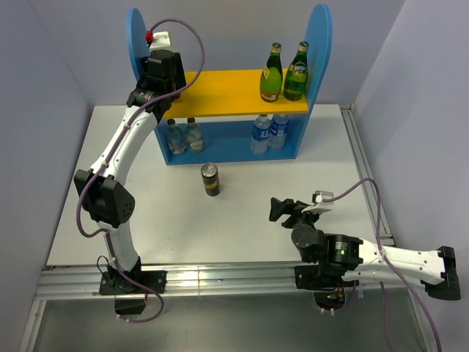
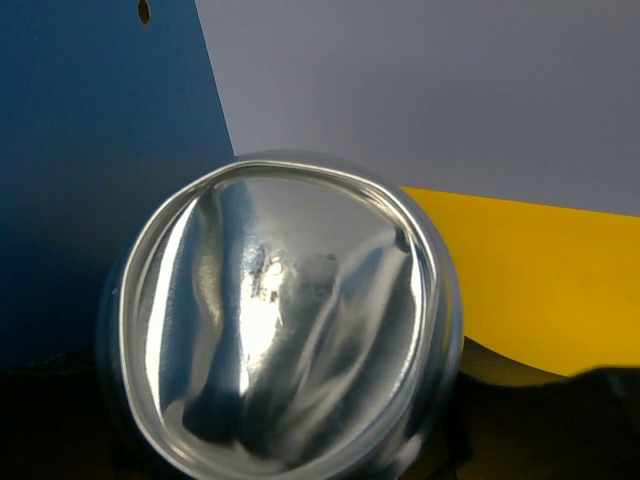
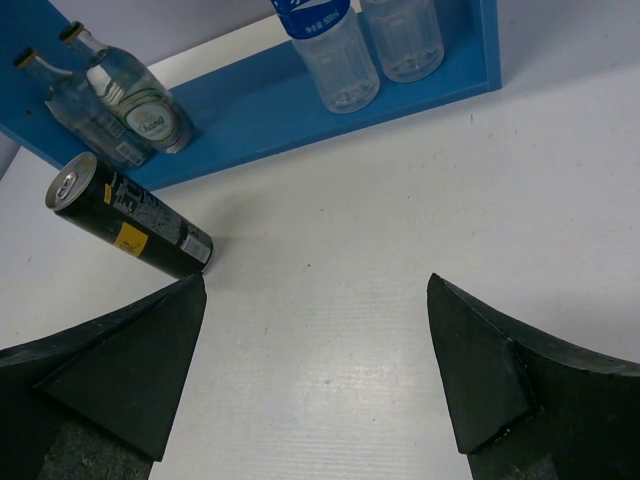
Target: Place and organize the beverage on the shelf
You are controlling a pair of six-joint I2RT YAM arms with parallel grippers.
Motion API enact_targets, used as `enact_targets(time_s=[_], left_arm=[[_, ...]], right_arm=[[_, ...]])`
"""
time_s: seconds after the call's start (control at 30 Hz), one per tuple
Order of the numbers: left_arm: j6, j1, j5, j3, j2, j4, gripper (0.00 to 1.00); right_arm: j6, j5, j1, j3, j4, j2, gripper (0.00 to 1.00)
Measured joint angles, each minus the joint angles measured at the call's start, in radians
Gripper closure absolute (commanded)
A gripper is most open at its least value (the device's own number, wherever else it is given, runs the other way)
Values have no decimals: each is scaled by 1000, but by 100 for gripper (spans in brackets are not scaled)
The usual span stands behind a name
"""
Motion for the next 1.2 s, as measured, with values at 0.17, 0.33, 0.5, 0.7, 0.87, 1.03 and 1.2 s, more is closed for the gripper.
enact_targets(time_s=[0.17,0.33,0.5,0.7,0.87,1.03,1.2], left_arm=[[1,3,27,-26,-14,21,26],[3,-10,75,-62,-46,25,2],[1,-33,69,-82,-86,16,1],[-22,-101,-13,-241,-257,-8,1],[-90,-184,-89,-483,-497,-4,1],[-203,-354,-147,-823,-748,58,1],[-301,-521,-176,-1119,-837,128,1]], right_arm=[[1,0,0,0,-2,6,1],[4,0,0,0,-5,11,0],[5,1,0,0,-5,13,0],[6,1,0,0,-5,21,0],[6,0,0,0,-3,34,0],[0,0,0,0,1,64,0],[0,0,0,0,0,83,0]])
